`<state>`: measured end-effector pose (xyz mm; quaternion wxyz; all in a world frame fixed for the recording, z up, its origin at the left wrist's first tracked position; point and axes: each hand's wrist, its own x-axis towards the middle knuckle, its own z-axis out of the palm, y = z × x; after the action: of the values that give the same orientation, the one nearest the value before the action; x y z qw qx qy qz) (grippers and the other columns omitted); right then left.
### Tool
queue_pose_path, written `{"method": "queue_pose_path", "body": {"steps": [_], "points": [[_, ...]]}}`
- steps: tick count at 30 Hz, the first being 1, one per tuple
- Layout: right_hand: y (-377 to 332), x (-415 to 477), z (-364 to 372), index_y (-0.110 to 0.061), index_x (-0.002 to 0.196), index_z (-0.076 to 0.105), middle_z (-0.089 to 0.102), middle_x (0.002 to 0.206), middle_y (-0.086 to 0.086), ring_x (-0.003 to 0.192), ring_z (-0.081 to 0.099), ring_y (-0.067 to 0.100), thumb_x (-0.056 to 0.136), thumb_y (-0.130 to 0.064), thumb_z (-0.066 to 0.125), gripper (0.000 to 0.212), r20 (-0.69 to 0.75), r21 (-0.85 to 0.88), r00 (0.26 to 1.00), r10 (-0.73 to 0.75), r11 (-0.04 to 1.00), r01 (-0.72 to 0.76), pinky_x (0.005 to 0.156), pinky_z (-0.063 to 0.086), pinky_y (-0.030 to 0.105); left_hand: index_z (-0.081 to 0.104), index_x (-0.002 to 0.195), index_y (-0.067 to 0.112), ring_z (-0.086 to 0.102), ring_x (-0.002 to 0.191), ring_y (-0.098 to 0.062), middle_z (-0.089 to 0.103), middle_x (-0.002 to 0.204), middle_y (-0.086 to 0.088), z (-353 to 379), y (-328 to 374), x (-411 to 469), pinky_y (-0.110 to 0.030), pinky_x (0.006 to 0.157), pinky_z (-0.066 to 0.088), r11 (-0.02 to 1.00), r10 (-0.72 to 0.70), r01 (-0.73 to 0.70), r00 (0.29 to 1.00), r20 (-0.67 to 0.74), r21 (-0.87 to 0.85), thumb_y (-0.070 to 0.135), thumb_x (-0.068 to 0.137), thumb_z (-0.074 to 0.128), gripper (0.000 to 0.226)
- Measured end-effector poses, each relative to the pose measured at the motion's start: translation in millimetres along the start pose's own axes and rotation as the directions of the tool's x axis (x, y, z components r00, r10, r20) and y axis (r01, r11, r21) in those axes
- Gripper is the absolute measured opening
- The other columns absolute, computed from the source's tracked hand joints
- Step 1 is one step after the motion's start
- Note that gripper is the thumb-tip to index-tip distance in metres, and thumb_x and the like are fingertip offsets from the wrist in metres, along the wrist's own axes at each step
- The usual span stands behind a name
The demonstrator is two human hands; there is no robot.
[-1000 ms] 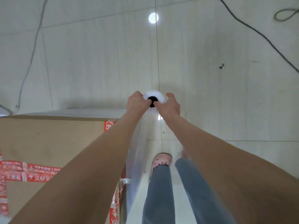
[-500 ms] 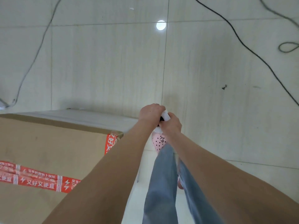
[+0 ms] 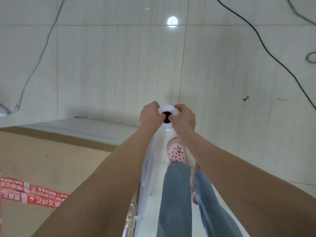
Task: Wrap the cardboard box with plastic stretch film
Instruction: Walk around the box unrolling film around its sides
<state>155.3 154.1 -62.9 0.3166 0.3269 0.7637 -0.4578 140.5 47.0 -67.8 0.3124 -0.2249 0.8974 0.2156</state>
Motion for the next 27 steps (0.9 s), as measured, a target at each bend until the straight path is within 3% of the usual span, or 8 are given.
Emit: {"method": "queue_pose_path", "body": {"steps": [3, 6, 8, 12, 16, 21, 24, 27], "points": [[-12, 4, 12, -0.024, 0.129, 0.050, 0.057, 0.115, -0.005, 0.093, 0.056, 0.013, 0.081, -0.016, 0.064, 0.050, 0.027, 0.105, 0.999, -0.035, 0.994, 0.032, 0.074, 0.043, 0.020, 0.055, 0.090, 0.010, 0.061, 0.079, -0.027, 0.063, 0.087, -0.007, -9, -10, 8, -0.030, 0.063, 0.045, 0.980, -0.139, 0.132, 0.990, -0.039, -0.149, 0.023, 0.078, 0.060, 0.018], [-17, 5, 20, -0.024, 0.137, 0.041, 0.054, 0.118, -0.004, 0.096, 0.059, 0.018, 0.081, -0.028, 0.065, 0.061, 0.127, 0.129, 0.987, 0.097, 0.985, -0.113, 0.072, 0.050, 0.026, 0.051, 0.091, 0.012, 0.061, 0.082, -0.026, 0.059, 0.086, -0.003, -15, -15, 11, -0.029, 0.062, 0.043, 0.968, -0.194, 0.194, 0.981, 0.014, -0.161, 0.028, 0.080, 0.058, 0.020], [-21, 7, 24, -0.022, 0.135, 0.044, 0.059, 0.120, 0.002, 0.088, 0.064, 0.020, 0.081, -0.023, 0.062, 0.057, 0.168, 0.186, 0.970, 0.173, 0.961, -0.204, 0.076, 0.056, 0.033, 0.051, 0.095, 0.012, 0.058, 0.081, -0.024, 0.059, 0.087, -0.002, -20, -13, 13, -0.030, 0.061, 0.042, 0.983, -0.137, 0.141, 0.989, 0.048, -0.114, 0.029, 0.080, 0.059, 0.023], [-28, 15, 26, -0.020, 0.131, 0.050, 0.061, 0.117, 0.004, 0.076, 0.064, 0.018, 0.081, -0.013, 0.058, 0.051, 0.128, 0.160, 0.976, 0.178, 0.967, -0.198, 0.079, 0.058, 0.039, 0.056, 0.118, 0.018, 0.060, 0.096, -0.026, 0.065, 0.103, -0.004, -31, 0, 24, -0.032, 0.070, 0.046, 0.993, 0.098, -0.105, 0.988, 0.120, 0.055, 0.015, 0.081, 0.052, 0.038], [-38, 22, 27, -0.022, 0.129, 0.054, 0.062, 0.119, 0.002, 0.094, 0.064, 0.020, 0.077, -0.014, 0.060, 0.053, 0.109, 0.089, 0.985, 0.133, 0.986, -0.143, 0.083, 0.056, 0.040, 0.062, 0.099, 0.014, 0.057, 0.082, -0.025, 0.065, 0.097, -0.007, -40, 4, 39, -0.029, 0.064, 0.040, 0.980, 0.100, -0.115, 0.990, 0.098, 0.164, 0.014, 0.079, 0.049, 0.024], [-59, 30, 41, -0.021, 0.129, 0.054, 0.062, 0.116, 0.003, 0.091, 0.064, 0.022, 0.075, -0.015, 0.065, 0.056, 0.107, 0.027, 0.991, 0.084, 0.996, -0.087, 0.081, 0.055, 0.034, 0.056, 0.083, 0.010, 0.054, 0.075, -0.023, 0.061, 0.085, -0.008, -50, -17, 51, -0.029, 0.059, 0.038, 0.999, -0.003, 0.004, 1.000, 0.014, -0.046, 0.016, 0.078, 0.057, 0.008], [-75, 33, 51, -0.023, 0.126, 0.055, 0.061, 0.115, -0.001, 0.089, 0.058, 0.016, 0.076, -0.019, 0.066, 0.052, 0.093, -0.006, 0.995, 0.023, 1.000, -0.023, 0.073, 0.045, 0.026, 0.048, 0.070, 0.012, 0.059, 0.070, -0.025, 0.058, 0.074, -0.004, -59, -26, 58, -0.031, 0.054, 0.045, 0.972, -0.119, 0.116, 0.993, -0.003, -0.206, 0.022, 0.078, 0.061, 0.018], [-88, 36, 60, -0.023, 0.121, 0.058, 0.063, 0.109, -0.006, 0.087, 0.058, 0.011, 0.076, -0.020, 0.066, 0.045, 0.079, 0.024, 0.995, -0.060, 0.998, 0.059, 0.068, 0.040, 0.019, 0.056, 0.081, 0.007, 0.067, 0.076, -0.031, 0.066, 0.085, -0.010, -68, -35, 64, -0.040, 0.070, 0.057, 0.912, -0.236, 0.223, 0.972, 0.003, -0.345, 0.026, 0.078, 0.060, 0.020]]}}
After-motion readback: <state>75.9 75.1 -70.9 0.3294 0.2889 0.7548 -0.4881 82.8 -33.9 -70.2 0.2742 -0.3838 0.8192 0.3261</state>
